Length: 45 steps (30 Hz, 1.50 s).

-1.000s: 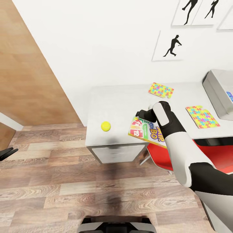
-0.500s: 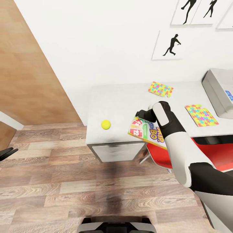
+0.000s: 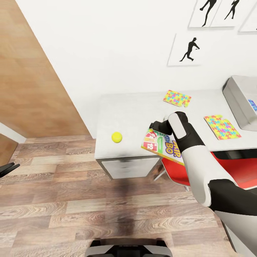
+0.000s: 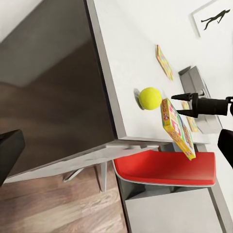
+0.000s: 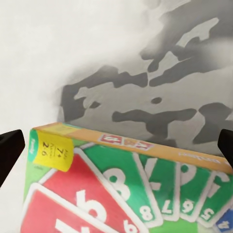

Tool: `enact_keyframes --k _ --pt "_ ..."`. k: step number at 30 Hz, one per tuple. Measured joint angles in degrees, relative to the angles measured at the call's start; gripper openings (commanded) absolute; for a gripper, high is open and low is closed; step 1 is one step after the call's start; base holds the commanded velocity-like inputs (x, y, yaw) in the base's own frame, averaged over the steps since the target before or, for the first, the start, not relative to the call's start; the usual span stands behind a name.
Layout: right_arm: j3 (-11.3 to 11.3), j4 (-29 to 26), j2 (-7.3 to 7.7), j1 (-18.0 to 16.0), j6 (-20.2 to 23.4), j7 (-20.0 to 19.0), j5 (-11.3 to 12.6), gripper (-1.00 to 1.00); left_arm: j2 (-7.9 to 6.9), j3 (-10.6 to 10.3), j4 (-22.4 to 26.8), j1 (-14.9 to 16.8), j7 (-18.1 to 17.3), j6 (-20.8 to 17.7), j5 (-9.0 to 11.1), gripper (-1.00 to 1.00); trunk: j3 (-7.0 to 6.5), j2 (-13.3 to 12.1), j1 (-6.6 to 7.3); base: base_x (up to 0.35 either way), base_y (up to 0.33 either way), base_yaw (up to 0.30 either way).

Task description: Put all the toys in the child's room - the three board games (two on the bed and one on the table), the two jigsaw puzzles on the table, and the tennis ball on the table - inside the toy box on the table in the child's room.

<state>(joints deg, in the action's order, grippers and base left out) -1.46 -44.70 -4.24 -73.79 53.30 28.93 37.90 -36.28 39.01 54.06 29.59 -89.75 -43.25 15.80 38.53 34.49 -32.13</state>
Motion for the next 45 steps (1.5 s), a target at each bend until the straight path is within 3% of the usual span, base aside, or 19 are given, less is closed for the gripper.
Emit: enact_keyframes --k 15,30,38,45 --pt "0.15 -0.22 0.00 -0.18 -0.01 0.00 0.01 1.00 0.01 0.00 -0.01 0.00 0.00 0.00 0.00 1.00 -0.02 0.00 0.00 0.000 0.000 0.000" --pt "0.25 -1.03 0.08 -0.68 -0.07 0.00 0.08 1.00 0.08 0.00 -0.02 0.00 0.00 0.00 0.00 1.00 -1.20 0.00 0.00 0.000 0.000 0.000" --pt "0.26 -3.04 0.18 -0.70 0.15 -0.04 0.09 1.00 0.08 0.00 -0.04 0.00 0.00 0.00 0.00 1.00 -1.92 0.00 0.00 0.000 0.000 0.000" --pt "0.50 -9.64 0.23 -0.05 1.38 -0.16 0.55 1.00 0.08 0.00 -0.01 0.00 0.00 0.00 0.00 1.00 -2.56 0.00 0.01 0.000 0.000 0.000"
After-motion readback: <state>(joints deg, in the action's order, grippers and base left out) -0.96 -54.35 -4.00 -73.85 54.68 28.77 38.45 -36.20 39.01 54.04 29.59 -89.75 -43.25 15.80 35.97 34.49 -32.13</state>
